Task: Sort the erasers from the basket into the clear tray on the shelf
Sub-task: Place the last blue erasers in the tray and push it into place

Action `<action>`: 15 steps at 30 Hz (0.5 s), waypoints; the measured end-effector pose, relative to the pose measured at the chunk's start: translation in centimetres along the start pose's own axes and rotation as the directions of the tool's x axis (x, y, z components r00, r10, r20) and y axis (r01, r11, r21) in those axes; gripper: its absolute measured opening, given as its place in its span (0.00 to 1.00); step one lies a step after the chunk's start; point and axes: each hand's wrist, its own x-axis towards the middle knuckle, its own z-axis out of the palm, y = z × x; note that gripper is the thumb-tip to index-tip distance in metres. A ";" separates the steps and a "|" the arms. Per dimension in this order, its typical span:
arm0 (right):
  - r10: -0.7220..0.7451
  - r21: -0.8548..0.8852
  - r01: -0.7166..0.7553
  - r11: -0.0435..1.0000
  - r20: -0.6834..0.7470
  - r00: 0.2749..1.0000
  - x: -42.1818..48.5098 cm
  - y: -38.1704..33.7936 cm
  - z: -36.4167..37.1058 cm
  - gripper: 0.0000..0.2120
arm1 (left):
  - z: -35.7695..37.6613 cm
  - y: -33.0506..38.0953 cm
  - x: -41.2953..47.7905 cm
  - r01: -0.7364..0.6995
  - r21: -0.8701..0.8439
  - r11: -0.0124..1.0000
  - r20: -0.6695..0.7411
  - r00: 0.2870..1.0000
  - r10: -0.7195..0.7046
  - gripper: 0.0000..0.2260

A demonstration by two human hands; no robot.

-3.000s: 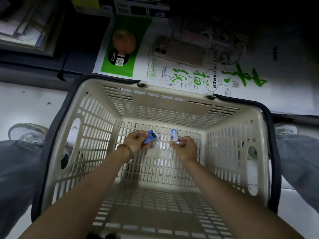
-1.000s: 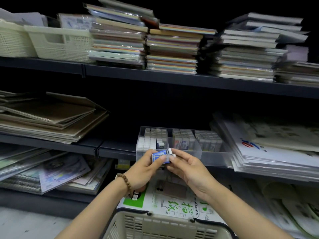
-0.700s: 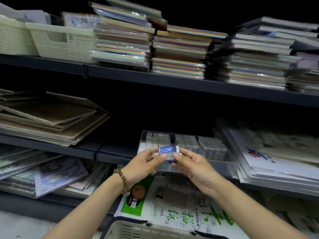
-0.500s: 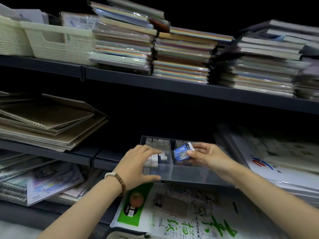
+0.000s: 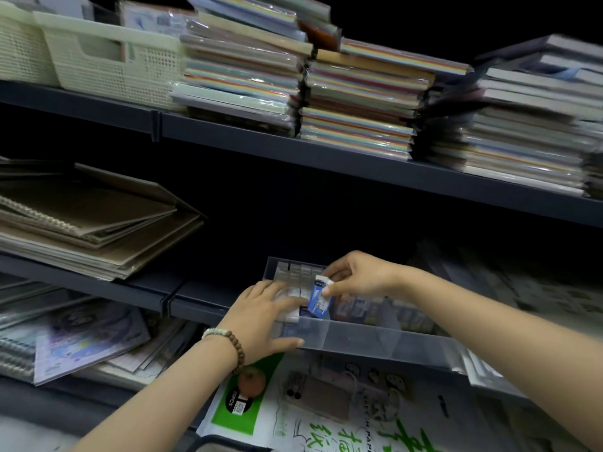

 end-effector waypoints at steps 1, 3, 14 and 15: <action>-0.003 -0.022 0.003 1.000 -0.002 1.000 0.1 -0.1 0.3 0.27 | 0.0 -0.2 -0.1 0.015 -0.025 1.000 -0.005 1.000 -0.015 0.32; -0.010 -0.046 0.009 0.999 -0.005 1.000 0.0 -0.3 0.8 0.27 | 0.1 -0.6 -0.3 0.033 -0.065 0.997 -0.008 0.999 -0.034 0.32; 0.061 -0.100 -0.075 0.992 -0.139 0.988 -0.2 -1.4 4.3 0.18 | 0.2 -1.0 -1.3 0.096 -0.338 0.936 -0.054 0.991 -0.121 0.43; 0.092 -0.083 -0.104 0.991 -0.141 0.986 0.0 -1.4 4.2 0.17 | 0.2 -1.1 -1.4 0.110 -0.366 0.924 -0.049 0.989 -0.137 0.44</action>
